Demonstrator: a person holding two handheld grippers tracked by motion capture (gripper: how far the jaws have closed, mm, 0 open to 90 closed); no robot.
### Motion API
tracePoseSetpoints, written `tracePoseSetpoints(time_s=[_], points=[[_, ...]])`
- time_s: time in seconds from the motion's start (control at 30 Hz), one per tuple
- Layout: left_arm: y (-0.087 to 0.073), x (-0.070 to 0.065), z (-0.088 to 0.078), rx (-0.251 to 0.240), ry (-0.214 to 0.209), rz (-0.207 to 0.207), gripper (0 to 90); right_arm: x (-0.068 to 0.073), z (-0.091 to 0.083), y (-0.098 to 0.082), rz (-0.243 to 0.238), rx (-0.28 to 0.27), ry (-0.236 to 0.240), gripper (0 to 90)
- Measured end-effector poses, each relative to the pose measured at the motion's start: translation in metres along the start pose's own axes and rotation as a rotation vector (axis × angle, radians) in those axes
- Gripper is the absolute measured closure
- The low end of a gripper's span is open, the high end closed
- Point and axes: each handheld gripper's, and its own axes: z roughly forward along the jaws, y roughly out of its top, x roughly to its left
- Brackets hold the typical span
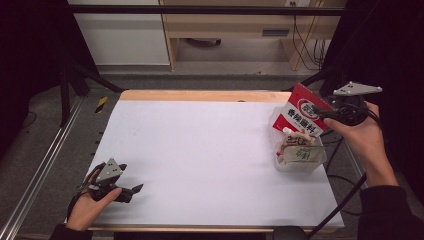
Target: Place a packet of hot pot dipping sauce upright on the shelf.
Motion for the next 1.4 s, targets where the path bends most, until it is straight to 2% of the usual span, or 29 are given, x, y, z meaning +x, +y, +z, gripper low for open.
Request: tracePoseSetpoints(time_s=[0.13, 0.27, 0.4, 0.57, 1.0, 1.13, 1.23, 1.27, 1.33, 1.4], points=[[0.000, 0.000, 0.000, -0.001, 0.002, 0.001, 7.0, 0.015, -0.016, 0.015, -0.014, -0.048, -0.029, 26.7], [0.000, -0.001, 0.000, 0.000, 0.005, 0.004, 7.0, 0.038, -0.027, 0.025, -0.047, -0.075, -0.030, 22.2], [0.000, -0.001, 0.000, 0.002, 0.009, 0.004, 6.7, 0.071, -0.032, 0.027, -0.087, -0.085, 0.006, 18.9], [0.000, -0.002, 0.000, 0.005, 0.014, 0.006, 5.8, 0.107, -0.030, 0.020, -0.087, -0.100, 0.068, 16.7], [0.000, -0.001, 0.001, 0.008, 0.025, 0.004, 5.2, 0.186, -0.002, -0.011, -0.092, -0.079, 0.204, 11.3], [-0.001, 0.000, 0.001, 0.009, 0.025, 0.001, 5.2, 0.212, 0.014, -0.025, -0.077, -0.052, 0.246, 9.3], [-0.001, 0.001, 0.001, 0.010, 0.027, -0.002, 5.2, 0.233, 0.028, -0.036, -0.075, 0.003, 0.292, 7.5], [-0.001, 0.001, 0.001, 0.010, 0.027, -0.003, 5.2, 0.240, 0.034, -0.041, -0.052, 0.006, 0.313, 7.5], [-0.001, 0.000, 0.002, 0.013, 0.029, -0.005, 5.2, 0.251, 0.044, -0.049, -0.037, 0.005, 0.346, 7.5], [-0.001, 0.000, 0.003, 0.014, 0.028, -0.010, 5.2, 0.260, 0.052, -0.056, -0.055, 0.003, 0.344, 7.3]])
